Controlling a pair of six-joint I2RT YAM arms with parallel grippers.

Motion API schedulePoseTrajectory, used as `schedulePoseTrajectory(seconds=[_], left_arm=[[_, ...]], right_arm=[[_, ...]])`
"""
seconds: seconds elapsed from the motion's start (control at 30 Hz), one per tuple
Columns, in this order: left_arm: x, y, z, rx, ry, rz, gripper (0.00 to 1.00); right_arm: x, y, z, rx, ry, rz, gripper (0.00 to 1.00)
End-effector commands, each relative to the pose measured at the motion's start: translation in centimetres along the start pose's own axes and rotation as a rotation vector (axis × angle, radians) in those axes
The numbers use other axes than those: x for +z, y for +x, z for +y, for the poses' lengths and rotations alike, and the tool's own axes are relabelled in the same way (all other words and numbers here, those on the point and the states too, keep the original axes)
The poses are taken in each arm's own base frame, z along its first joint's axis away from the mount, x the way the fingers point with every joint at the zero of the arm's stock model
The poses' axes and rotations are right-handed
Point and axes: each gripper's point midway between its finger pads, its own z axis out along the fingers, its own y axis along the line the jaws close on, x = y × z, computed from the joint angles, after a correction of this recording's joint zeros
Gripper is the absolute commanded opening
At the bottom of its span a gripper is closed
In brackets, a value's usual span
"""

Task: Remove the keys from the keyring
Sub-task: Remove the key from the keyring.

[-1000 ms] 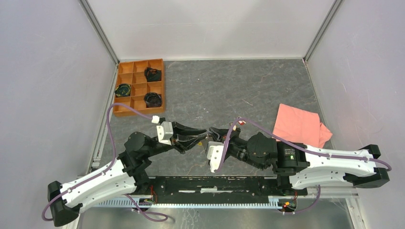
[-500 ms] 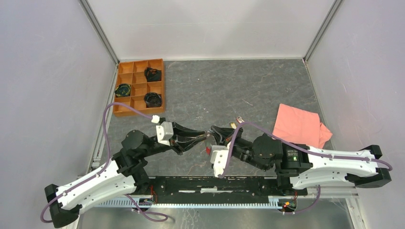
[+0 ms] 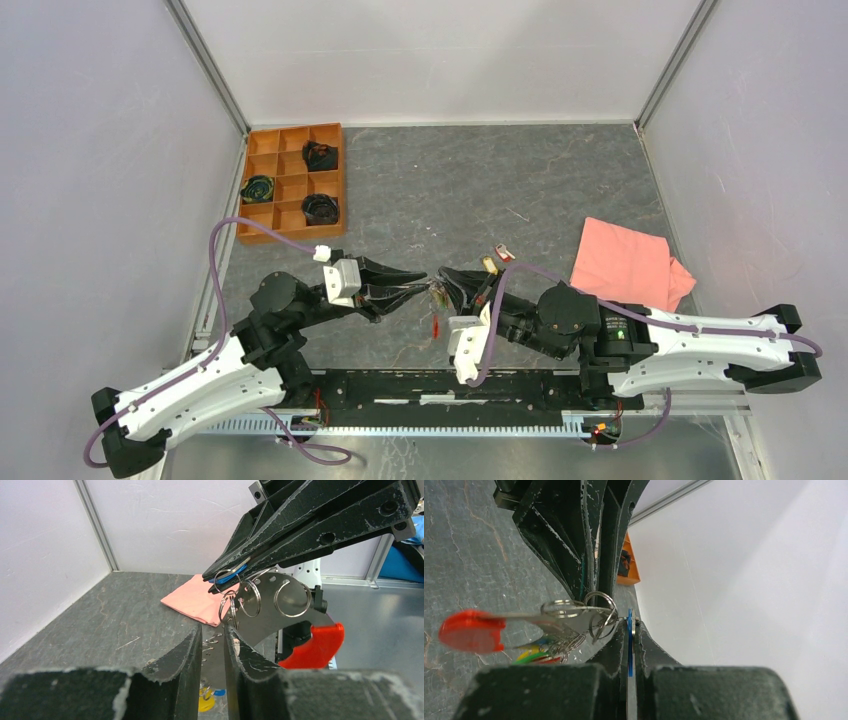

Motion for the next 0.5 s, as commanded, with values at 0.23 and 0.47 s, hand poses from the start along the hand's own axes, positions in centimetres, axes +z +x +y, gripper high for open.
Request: schedulePoseTrajectory(seconds=[0.23, 0.47], left_arm=[[0.2, -2.7, -0.3, 0.078, 0.031, -0.076, 0.28], [0.1, -3.1, -1.6, 0.076, 0.101, -0.102, 0.29]], right_arm=[[0.3, -2.0, -1.4, 0.01, 0.048, -0.076, 0.0], [0.4, -1.7, -1.5, 0.003, 0.058, -0.053, 0.0]])
